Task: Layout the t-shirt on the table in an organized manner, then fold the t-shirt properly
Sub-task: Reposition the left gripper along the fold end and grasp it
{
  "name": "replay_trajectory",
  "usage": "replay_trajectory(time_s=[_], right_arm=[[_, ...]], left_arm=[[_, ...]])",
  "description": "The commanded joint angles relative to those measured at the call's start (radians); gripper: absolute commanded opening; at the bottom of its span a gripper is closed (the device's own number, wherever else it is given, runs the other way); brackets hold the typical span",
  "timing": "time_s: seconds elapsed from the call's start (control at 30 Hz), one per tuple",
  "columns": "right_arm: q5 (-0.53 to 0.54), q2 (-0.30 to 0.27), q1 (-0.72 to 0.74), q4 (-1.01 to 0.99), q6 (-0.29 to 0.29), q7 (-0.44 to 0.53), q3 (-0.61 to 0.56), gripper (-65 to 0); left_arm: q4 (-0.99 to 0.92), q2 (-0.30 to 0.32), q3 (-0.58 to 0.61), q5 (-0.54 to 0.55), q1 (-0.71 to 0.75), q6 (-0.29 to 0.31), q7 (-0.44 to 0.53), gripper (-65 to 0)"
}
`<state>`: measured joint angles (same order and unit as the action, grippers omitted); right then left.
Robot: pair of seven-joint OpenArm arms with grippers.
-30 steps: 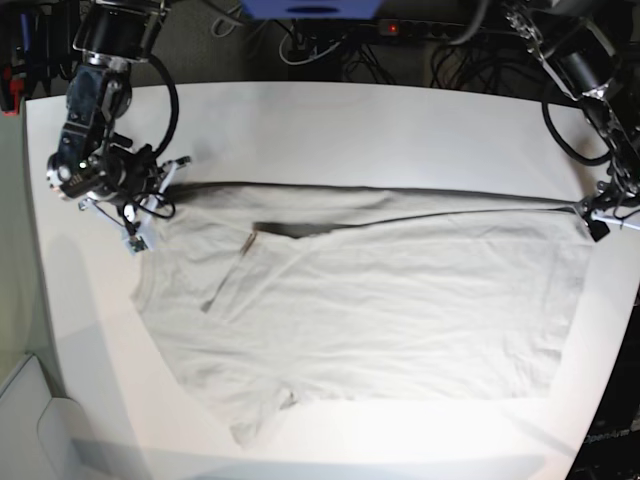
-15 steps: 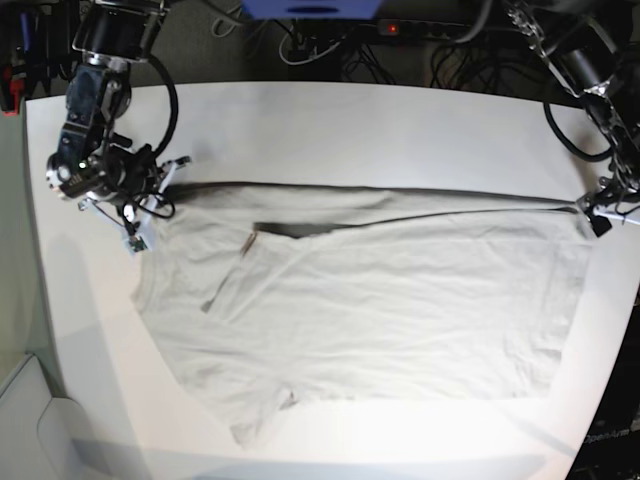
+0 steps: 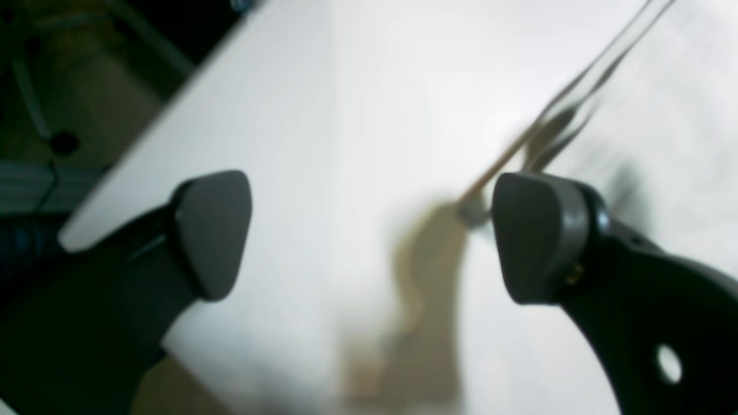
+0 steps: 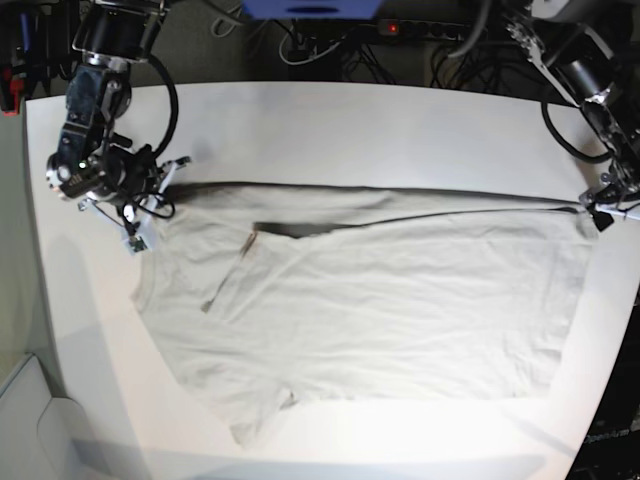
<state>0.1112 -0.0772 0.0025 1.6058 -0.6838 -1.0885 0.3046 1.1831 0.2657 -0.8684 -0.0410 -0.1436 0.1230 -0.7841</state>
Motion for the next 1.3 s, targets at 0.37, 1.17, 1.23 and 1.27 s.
replay_trajectory(time_s=[0.37, 1.17, 1.23, 1.27], right_arm=[[0.011, -0.009, 0.017, 0.015, -0.014, 0.012, 0.001, -65.0], [0.011, -0.006, 0.034, 0.014, -0.014, 0.012, 0.0, -65.0], [0.011, -0.008, 0.035, 0.014, -0.014, 0.011, 0.0, -65.0], [0.011, -0.008, 0.035, 0.014, -0.014, 0.011, 0.0, -65.0]], left_arm=[[0.013, 0.004, 0.002, -0.012, -0.046, -0.009, 0.024, 0.0], [0.114, -0.041, 0.002, -0.001, -0.023, 0.004, 0.128, 0.0], [0.151, -0.041, 0.004, -0.001, 0.012, 0.004, 0.133, 0.0], [0.156, -0.041, 0.005, -0.001, 0.025, 0.004, 0.139, 0.0]])
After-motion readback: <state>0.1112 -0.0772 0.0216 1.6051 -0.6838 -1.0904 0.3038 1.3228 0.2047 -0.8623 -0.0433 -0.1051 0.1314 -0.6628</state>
